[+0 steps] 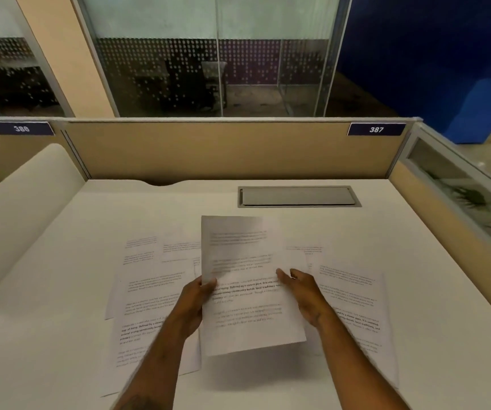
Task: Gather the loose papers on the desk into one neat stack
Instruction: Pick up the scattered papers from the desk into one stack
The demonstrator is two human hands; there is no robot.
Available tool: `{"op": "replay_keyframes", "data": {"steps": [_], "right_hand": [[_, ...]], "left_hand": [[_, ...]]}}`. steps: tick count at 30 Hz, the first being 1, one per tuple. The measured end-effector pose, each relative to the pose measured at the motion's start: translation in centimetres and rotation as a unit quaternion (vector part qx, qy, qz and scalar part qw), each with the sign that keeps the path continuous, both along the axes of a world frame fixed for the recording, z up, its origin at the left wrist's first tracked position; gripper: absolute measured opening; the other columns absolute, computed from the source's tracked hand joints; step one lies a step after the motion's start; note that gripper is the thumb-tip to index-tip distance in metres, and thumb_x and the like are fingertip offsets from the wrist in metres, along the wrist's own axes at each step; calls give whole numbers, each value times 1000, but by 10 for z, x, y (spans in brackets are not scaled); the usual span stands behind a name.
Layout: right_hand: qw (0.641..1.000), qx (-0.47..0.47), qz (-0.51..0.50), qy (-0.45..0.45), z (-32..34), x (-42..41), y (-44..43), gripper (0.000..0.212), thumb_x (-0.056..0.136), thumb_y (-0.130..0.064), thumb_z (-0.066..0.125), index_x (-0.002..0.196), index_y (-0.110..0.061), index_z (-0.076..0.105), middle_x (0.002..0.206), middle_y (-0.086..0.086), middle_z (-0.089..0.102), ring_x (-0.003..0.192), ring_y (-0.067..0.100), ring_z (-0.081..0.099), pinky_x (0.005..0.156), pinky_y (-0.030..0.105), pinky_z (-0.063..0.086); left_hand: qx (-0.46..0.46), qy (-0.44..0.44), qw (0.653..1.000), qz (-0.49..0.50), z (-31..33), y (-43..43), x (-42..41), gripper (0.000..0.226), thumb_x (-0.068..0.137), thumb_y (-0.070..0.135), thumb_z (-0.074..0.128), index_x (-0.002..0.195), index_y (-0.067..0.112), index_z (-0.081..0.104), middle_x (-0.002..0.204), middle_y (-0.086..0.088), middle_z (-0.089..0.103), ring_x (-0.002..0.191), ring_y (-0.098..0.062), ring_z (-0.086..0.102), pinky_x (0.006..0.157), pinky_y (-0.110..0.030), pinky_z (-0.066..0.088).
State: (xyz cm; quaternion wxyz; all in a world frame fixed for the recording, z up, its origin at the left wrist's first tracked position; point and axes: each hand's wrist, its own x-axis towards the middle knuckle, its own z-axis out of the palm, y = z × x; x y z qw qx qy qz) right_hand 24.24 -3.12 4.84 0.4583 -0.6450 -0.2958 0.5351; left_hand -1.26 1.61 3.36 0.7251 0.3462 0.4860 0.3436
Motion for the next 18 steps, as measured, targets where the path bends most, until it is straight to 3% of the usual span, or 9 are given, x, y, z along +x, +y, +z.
{"op": "replay_keyframes", "data": {"steps": [2, 3, 5, 8, 10, 18], "right_hand": [[996, -21, -44, -71, -5, 6, 2, 33, 90, -40, 66, 110, -14, 68, 105, 4, 75, 94, 21, 71, 82, 33, 56], [985, -48, -65, -155, -12, 11, 2, 38, 88, -41, 68, 114, -13, 68, 109, 5, 73, 98, 24, 70, 85, 33, 54], [934, -136, -72, -323, -33, 19, -9, 48, 85, -40, 70, 123, -11, 63, 123, 11, 66, 111, 30, 63, 91, 34, 51], [856, -270, -27, -440, -58, 13, -28, 65, 83, -47, 70, 132, -10, 49, 135, 16, 48, 123, 34, 48, 96, 43, 48], [834, -299, -14, -463, -63, 5, -33, 66, 83, -46, 71, 133, -11, 45, 135, 16, 42, 123, 33, 45, 95, 44, 47], [866, -353, -74, -345, -65, 8, -16, 63, 77, -28, 79, 129, -7, 50, 130, 18, 58, 120, 36, 53, 103, 47, 41]], "left_hand": [[20, 26, 999, 18, 1, 1, -12, 30, 96, 10, 58, 125, 5, 61, 115, -21, 73, 104, -41, 71, 92, -58, 55], [24, 37, 999, 30, 2, 3, -19, 29, 96, 10, 58, 125, 5, 62, 114, -20, 74, 102, -40, 71, 89, -54, 57], [28, 52, 997, 50, 1, 4, -39, 27, 97, 10, 57, 122, 6, 64, 111, -18, 75, 102, -38, 72, 85, -48, 59], [28, 60, 996, 62, -1, 5, -62, 23, 97, 11, 57, 118, 6, 64, 107, -19, 76, 95, -38, 73, 74, -46, 63], [23, 66, 995, 64, -4, 6, -73, 23, 97, 11, 57, 119, 6, 63, 108, -21, 75, 93, -39, 74, 70, -46, 63], [22, 65, 997, 48, -3, 12, -83, 24, 98, 10, 55, 121, 5, 60, 110, -24, 74, 94, -43, 73, 77, -54, 61]]}}
